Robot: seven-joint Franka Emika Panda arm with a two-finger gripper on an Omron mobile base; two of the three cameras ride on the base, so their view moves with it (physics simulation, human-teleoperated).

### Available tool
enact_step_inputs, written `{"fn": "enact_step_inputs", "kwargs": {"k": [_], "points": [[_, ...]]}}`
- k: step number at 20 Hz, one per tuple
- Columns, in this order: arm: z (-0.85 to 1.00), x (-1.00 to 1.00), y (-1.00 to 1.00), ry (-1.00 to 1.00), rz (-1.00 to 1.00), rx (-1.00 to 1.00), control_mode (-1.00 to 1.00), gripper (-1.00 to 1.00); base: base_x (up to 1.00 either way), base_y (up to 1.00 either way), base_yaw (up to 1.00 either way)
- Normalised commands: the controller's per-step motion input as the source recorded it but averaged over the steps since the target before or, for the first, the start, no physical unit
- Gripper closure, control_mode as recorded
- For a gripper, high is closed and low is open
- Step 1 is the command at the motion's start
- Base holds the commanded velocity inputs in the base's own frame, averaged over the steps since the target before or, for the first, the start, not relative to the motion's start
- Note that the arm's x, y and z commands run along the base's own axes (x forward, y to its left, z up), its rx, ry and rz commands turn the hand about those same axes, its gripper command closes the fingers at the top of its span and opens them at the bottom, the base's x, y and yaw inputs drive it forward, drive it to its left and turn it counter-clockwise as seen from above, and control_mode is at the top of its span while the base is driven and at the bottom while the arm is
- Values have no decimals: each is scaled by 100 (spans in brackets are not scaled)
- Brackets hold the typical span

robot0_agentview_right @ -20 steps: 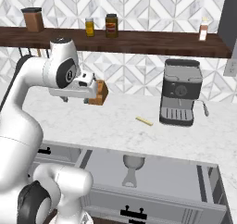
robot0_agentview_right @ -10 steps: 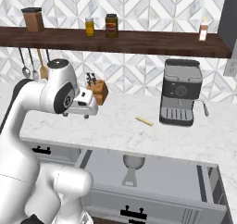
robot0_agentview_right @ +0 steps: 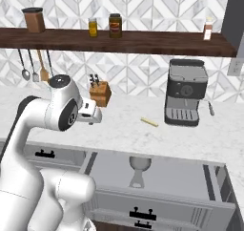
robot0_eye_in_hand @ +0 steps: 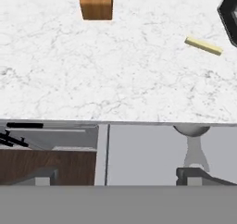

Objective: Pick the measuring cup from the drawer and place it on the counter.

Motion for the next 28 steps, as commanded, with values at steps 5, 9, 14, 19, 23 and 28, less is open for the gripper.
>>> {"fn": "enact_step_inputs", "kwargs": {"k": [5, 9, 14, 19, 23, 28], "points": [[0, 0, 0, 0, 0, 0, 100, -100, -33, 100, -43], [0, 0, 0, 0, 0, 0, 100, -100, -2, 99, -57], [0, 0, 0, 0, 0, 0, 100, -100, 9, 92, -64], [0, 0, 0, 0, 0, 0, 100, -100, 44, 34, -62], [0, 0, 0, 0, 0, 0, 100, -100, 56, -4, -52], [0, 0, 0, 0, 0, 0, 100, -100, 10, -5, -46]]}}
